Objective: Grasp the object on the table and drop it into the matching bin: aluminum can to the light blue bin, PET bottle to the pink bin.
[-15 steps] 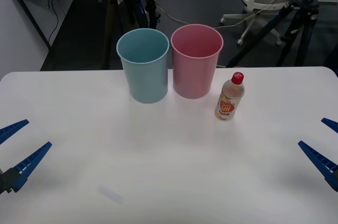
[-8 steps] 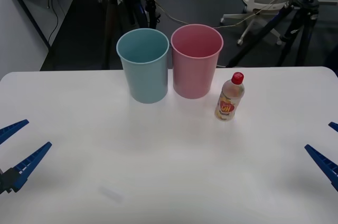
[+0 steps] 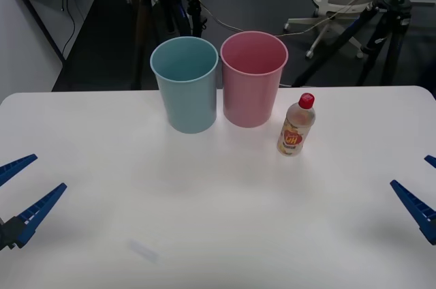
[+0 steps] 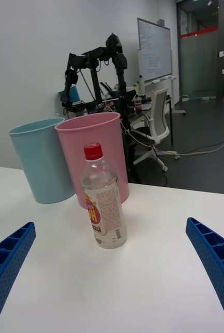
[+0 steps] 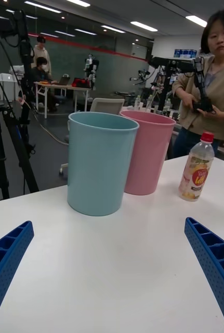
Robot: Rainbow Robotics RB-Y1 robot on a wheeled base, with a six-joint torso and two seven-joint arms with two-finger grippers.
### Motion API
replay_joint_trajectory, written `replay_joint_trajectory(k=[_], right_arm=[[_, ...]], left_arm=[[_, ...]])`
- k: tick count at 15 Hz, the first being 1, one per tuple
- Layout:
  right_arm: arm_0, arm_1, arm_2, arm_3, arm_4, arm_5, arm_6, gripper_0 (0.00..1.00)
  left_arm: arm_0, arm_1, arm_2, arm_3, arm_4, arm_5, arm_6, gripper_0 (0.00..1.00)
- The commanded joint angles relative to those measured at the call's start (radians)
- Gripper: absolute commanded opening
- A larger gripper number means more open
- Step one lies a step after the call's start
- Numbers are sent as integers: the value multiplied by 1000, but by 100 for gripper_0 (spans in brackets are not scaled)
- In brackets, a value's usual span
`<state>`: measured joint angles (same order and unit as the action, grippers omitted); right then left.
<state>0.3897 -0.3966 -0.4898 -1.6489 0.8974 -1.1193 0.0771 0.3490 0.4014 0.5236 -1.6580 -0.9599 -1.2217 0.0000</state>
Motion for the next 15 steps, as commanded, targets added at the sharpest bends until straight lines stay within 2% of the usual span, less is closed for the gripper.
replay_joint_trajectory(k=[1,8,10,12,15], right_arm=[[-6,-2,19,0,3,15,16,100],[-83,-50,229,12,5,159,73,100],[-147,-50,255,100,3,133,93,100],[-207,-48,261,176,12,128,185,100],[-272,-48,293,251,14,144,190,100]], left_arm=[[0,0,0,0,0,0,0,100],[0,0,0,0,0,0,0,100],[0,0,0,0,0,0,0,100],[0,0,0,0,0,0,0,100],[0,0,0,0,0,0,0,100]])
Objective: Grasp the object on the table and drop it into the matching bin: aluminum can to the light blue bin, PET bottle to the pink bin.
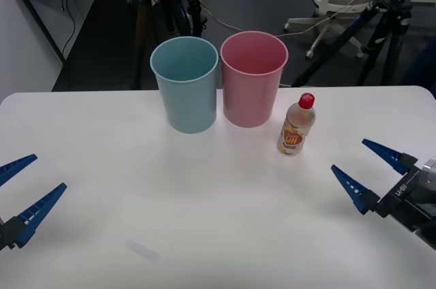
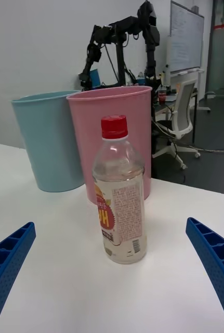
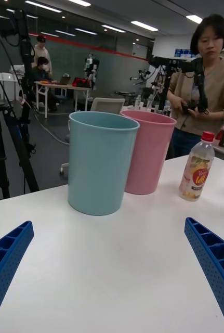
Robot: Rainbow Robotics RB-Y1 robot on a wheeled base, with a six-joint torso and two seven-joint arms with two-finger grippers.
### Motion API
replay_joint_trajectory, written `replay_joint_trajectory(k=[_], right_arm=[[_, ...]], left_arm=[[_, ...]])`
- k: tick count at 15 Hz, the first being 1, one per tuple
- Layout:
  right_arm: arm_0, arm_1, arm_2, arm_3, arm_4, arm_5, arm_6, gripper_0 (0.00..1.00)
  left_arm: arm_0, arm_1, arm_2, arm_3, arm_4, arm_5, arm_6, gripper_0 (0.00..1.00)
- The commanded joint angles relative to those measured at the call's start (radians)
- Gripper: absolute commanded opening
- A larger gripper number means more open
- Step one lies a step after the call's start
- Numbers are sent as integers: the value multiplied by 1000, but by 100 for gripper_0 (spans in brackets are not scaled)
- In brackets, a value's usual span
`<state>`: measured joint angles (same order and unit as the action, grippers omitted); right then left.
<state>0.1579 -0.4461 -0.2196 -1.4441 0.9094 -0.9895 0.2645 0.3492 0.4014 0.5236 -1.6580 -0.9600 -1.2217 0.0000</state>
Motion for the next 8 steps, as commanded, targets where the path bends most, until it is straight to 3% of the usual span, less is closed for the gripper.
replay_joint_trajectory(k=[1,8], right_arm=[[-60,3,37,65,2,29,10,100],[-204,52,75,206,31,75,48,100]], left_arm=[[0,0,0,0,0,0,0,100],[0,0,0,0,0,0,0,100]])
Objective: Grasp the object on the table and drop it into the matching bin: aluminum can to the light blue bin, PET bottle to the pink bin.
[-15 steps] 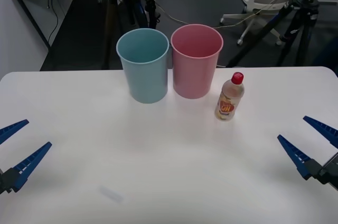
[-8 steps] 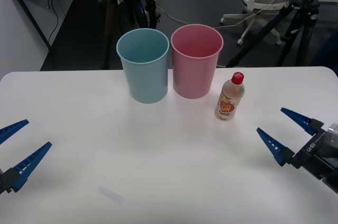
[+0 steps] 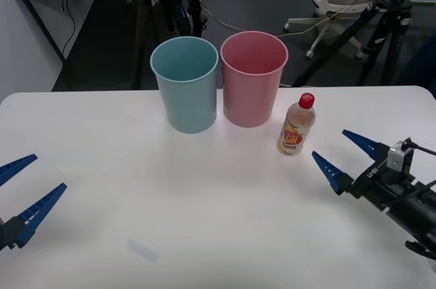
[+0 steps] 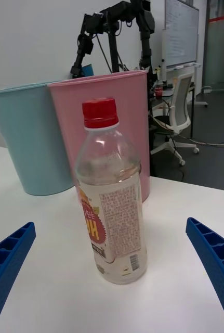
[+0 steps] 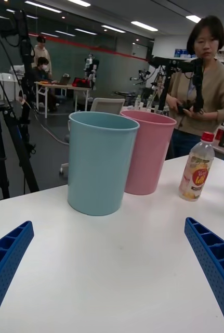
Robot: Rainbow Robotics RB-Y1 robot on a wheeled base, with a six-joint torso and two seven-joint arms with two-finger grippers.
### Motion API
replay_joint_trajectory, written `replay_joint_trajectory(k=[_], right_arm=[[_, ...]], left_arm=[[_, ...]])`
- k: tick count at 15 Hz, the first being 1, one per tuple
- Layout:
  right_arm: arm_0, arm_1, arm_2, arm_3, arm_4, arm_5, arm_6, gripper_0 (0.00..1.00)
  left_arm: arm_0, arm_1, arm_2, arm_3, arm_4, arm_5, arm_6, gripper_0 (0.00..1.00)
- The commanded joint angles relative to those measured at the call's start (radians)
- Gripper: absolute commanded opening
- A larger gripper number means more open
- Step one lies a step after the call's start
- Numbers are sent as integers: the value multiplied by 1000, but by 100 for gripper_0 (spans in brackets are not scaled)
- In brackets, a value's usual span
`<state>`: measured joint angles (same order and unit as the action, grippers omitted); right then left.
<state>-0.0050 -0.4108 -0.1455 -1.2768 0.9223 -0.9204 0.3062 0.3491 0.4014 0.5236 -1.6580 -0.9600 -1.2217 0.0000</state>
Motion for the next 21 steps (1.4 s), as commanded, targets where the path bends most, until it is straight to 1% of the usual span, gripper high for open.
replay_joint_trajectory(k=[1,5,10,13,16,21], right_arm=[[-56,23,4,60,20,12,11,100],[-104,32,33,108,21,41,40,100],[-153,41,49,160,21,48,67,100],[-170,55,58,163,21,58,82,100],[-179,70,67,165,21,94,93,100],[-193,73,118,163,20,160,103,100]], left_arm=[[0,0,0,0,0,0,0,100],[0,0,0,0,0,0,0,100],[0,0,0,0,0,0,0,100],[0,0,0,0,0,0,0,100],[0,0,0,0,0,0,0,100],[0,0,0,0,0,0,0,100]])
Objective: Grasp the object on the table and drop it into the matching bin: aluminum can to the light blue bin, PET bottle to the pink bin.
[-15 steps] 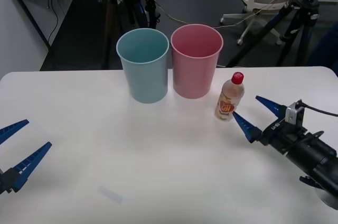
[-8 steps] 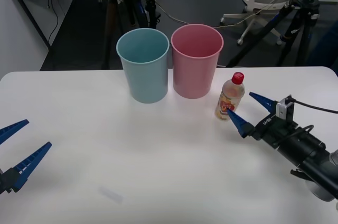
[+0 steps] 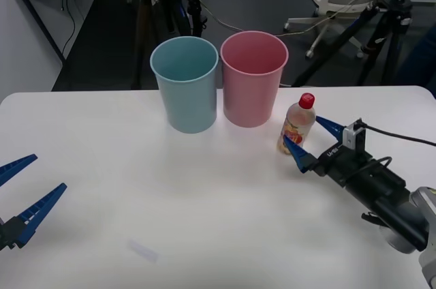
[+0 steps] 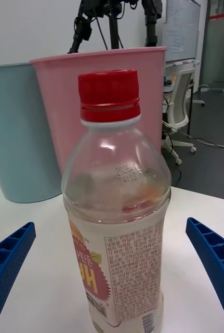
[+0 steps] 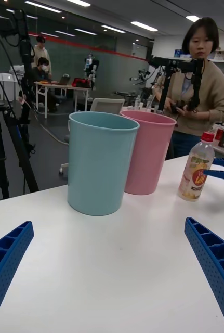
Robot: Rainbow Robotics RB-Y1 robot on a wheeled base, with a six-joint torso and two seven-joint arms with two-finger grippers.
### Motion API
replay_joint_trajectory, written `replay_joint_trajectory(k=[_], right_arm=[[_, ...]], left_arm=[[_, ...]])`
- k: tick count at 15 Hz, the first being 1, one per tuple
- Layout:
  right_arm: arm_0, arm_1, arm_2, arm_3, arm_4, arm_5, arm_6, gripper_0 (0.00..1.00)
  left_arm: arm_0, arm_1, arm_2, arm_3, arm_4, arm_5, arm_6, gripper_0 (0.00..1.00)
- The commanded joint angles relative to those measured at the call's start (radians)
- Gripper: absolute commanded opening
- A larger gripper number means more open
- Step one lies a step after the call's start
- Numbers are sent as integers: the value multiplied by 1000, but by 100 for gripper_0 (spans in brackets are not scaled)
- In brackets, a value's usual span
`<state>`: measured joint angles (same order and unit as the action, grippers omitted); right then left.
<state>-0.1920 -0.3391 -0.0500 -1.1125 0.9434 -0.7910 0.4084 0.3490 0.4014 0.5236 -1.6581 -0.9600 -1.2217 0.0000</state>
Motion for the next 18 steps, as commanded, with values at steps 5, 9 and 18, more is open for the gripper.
replay_joint_trajectory(k=[5,9,18], right_arm=[[-35,2,71,-1,-12,108,12,100],[-47,14,78,0,-14,138,18,100],[-52,32,75,-1,-14,154,53,100]], left_arm=[[0,0,0,0,0,0,0,100],[0,0,0,0,0,0,0,100],[0,0,0,0,0,0,0,100]])
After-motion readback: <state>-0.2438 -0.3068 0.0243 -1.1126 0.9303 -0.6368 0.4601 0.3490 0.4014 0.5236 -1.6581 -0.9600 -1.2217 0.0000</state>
